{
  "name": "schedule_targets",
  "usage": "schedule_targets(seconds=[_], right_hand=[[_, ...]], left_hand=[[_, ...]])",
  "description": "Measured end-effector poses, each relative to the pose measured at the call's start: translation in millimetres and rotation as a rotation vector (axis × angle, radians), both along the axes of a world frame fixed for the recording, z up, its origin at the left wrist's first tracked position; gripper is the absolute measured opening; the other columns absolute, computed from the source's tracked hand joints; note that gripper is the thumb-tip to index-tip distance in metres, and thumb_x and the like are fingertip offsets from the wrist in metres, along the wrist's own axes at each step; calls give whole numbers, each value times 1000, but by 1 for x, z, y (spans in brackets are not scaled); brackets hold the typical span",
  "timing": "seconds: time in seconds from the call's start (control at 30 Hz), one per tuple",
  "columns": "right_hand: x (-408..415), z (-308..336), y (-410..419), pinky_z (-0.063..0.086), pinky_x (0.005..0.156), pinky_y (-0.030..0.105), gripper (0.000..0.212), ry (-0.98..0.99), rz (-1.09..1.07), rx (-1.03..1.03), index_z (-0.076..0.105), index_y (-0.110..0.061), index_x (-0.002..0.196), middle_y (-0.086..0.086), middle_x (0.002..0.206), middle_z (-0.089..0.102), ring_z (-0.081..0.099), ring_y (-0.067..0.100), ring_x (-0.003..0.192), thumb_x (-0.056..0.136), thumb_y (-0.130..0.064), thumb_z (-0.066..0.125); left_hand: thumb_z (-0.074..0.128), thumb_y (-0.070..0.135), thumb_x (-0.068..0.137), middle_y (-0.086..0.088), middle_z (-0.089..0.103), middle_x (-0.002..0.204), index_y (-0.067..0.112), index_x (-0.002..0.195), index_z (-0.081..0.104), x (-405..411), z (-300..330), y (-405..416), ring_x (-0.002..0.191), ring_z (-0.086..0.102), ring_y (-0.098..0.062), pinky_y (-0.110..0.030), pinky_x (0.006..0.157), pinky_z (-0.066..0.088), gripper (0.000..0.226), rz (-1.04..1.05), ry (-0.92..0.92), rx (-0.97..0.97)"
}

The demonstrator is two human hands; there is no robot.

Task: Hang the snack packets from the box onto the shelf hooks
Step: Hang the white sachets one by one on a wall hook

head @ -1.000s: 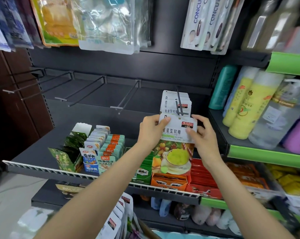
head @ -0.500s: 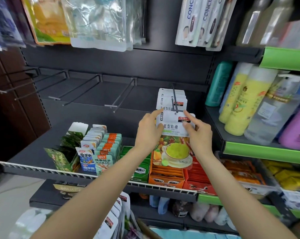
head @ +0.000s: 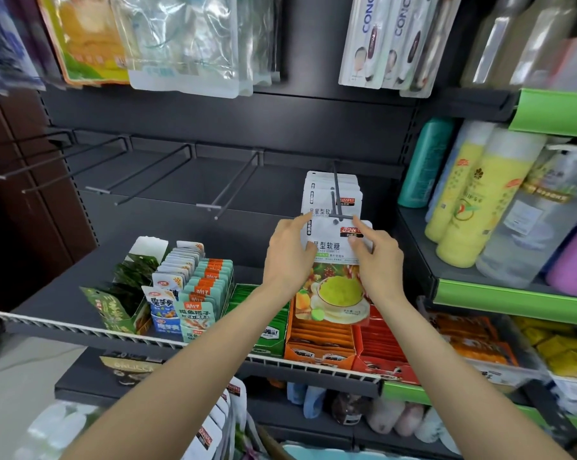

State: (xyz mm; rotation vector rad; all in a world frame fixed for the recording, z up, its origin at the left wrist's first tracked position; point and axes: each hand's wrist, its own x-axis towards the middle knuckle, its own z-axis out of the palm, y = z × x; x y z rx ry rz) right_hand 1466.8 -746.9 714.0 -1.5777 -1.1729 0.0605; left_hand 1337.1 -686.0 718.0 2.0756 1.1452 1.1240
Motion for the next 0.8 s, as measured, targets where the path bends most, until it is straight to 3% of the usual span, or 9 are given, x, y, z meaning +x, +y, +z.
schedule_targets(seconds=[0.1, 0.17, 0.27, 0.37, 0.5, 0.7, 0.8], right_hand=[[5, 0, 15, 29, 76, 7, 47, -117, -14, -78, 44, -17, 140, 4, 111, 46, 45, 11, 98, 94, -10, 52], [9, -1, 27, 30, 95, 13, 55, -177, -7, -149, 34, -18, 145, 7, 132, 39, 44, 15, 117, 94, -10, 52], [16, -3, 45, 22, 109, 21, 64, -210, 26, -210, 21, -19, 149, 9, 152, 18, 23, 19, 140, 94, -8, 52], [25, -4, 64, 18, 113, 26, 69, -188, 62, -255, 12, -20, 150, 10, 156, 5, 10, 21, 145, 94, -7, 51], [36, -4, 85, 18, 118, 37, 72, -164, 76, -283, 10, -22, 151, 13, 156, 3, 8, 25, 146, 94, -5, 50], [41, -3, 96, 21, 118, 41, 72, -157, 67, -294, 11, -24, 151, 13, 154, 5, 12, 26, 144, 94, -6, 51], [32, -1, 81, 19, 115, 36, 64, -146, 16, -287, 21, -21, 149, 13, 156, 3, 6, 26, 145, 94, -4, 49]], left_hand=[[55, 6, 89, -7, 41, 140, 19, 145, 35, 10, 3, 12, 125, 46, -21, -25, 101, 35, 61, -29, 72, -32], [54, 4, 90, -7, 37, 145, 18, 147, 30, 18, 4, 22, 130, 40, -19, -21, 99, 32, 64, -44, 84, -57], [56, 2, 87, -7, 29, 152, 18, 149, 25, 30, 6, 40, 137, 32, -20, -25, 105, 31, 71, -50, 95, -91], [59, 6, 87, -7, 17, 157, 19, 151, 17, 41, 7, 59, 144, 18, -20, -28, 111, 25, 78, -69, 134, -113], [63, 12, 88, -8, 11, 158, 19, 152, 13, 53, 6, 79, 146, 13, -19, -31, 113, 23, 81, -84, 164, -144], [63, 9, 87, -8, 20, 156, 19, 151, 19, 54, 8, 90, 144, 20, -20, -29, 112, 25, 78, -68, 166, -133], [63, 11, 86, -7, 36, 146, 19, 145, 31, 44, 6, 76, 135, 35, -20, -27, 103, 34, 67, -36, 66, -62]])
